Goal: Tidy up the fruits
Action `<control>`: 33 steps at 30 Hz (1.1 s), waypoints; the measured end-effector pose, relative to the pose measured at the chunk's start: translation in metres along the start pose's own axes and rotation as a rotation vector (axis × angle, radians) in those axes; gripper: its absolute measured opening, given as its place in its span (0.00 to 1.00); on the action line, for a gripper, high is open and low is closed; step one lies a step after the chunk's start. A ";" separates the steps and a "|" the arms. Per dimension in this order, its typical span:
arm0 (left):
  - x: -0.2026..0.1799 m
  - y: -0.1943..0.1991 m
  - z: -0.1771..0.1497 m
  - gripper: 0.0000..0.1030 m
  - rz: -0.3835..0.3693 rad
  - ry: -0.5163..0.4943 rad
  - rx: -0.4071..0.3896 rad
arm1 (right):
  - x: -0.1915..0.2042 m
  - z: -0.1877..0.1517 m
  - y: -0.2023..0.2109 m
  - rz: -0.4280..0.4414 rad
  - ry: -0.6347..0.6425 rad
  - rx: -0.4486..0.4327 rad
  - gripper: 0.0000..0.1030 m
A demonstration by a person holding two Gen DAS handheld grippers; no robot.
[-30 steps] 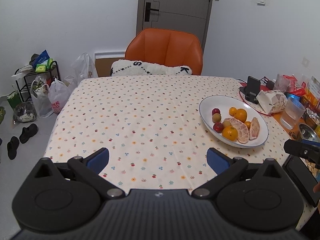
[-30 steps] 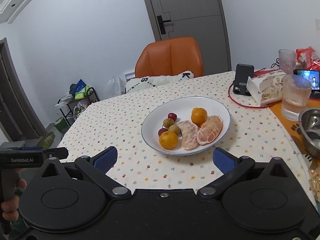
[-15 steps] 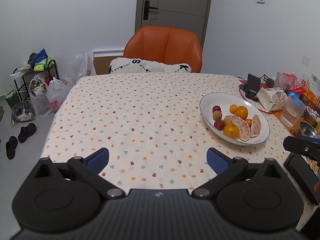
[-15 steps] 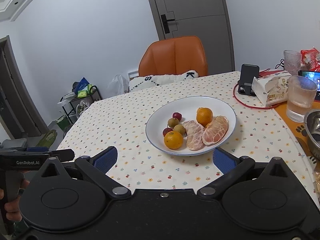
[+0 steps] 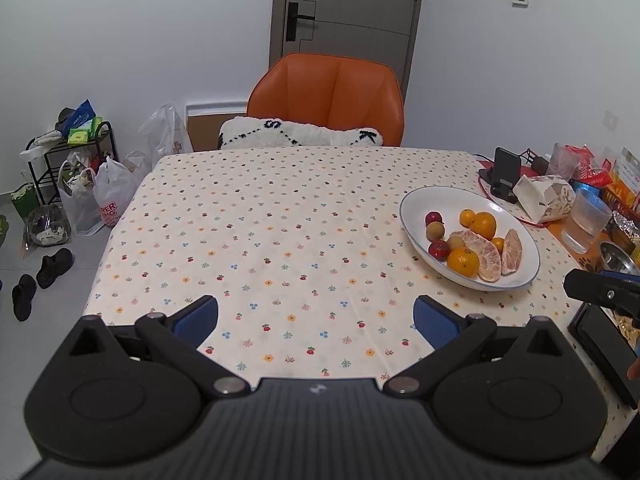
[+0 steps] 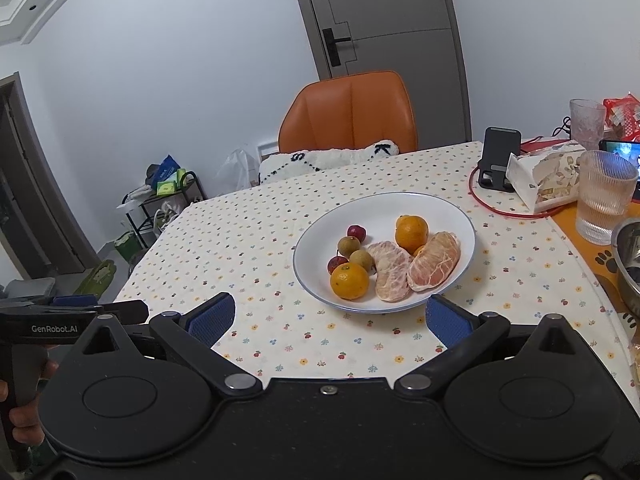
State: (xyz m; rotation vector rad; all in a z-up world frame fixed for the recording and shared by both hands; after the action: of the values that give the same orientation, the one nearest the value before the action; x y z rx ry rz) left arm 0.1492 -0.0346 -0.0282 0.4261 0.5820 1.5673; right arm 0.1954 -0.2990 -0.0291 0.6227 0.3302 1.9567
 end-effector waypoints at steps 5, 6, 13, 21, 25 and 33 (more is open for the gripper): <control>-0.001 0.000 0.000 1.00 -0.001 -0.001 0.003 | 0.000 0.000 0.000 0.000 0.001 0.000 1.00; -0.001 0.000 0.000 1.00 0.000 -0.001 0.002 | -0.001 0.000 0.000 0.002 0.002 0.000 1.00; -0.002 -0.001 0.000 1.00 -0.001 -0.003 0.001 | 0.000 0.000 0.001 0.008 0.004 -0.001 1.00; -0.004 -0.001 0.000 1.00 -0.003 -0.008 0.001 | 0.000 0.000 0.000 0.010 0.007 0.001 1.00; -0.003 -0.002 0.002 1.00 0.004 0.001 -0.007 | 0.000 0.001 -0.002 0.010 0.004 0.003 1.00; -0.002 -0.003 0.001 1.00 -0.002 0.007 -0.003 | -0.001 -0.001 -0.003 0.003 0.005 0.007 1.00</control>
State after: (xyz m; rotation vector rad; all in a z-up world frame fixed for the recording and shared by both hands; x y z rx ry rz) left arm 0.1526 -0.0367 -0.0288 0.4177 0.5857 1.5683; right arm 0.1971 -0.2984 -0.0314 0.6234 0.3400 1.9608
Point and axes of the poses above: each gripper's, at about its wrist camera, not at the fingertips, and y roughly against the way its jaws point, x to its left, z to its top, the point moved 6 cm from there along -y, roughly the way its jaws point, and after that the axes turned 2 degrees about -x, right-handed, at the moved point
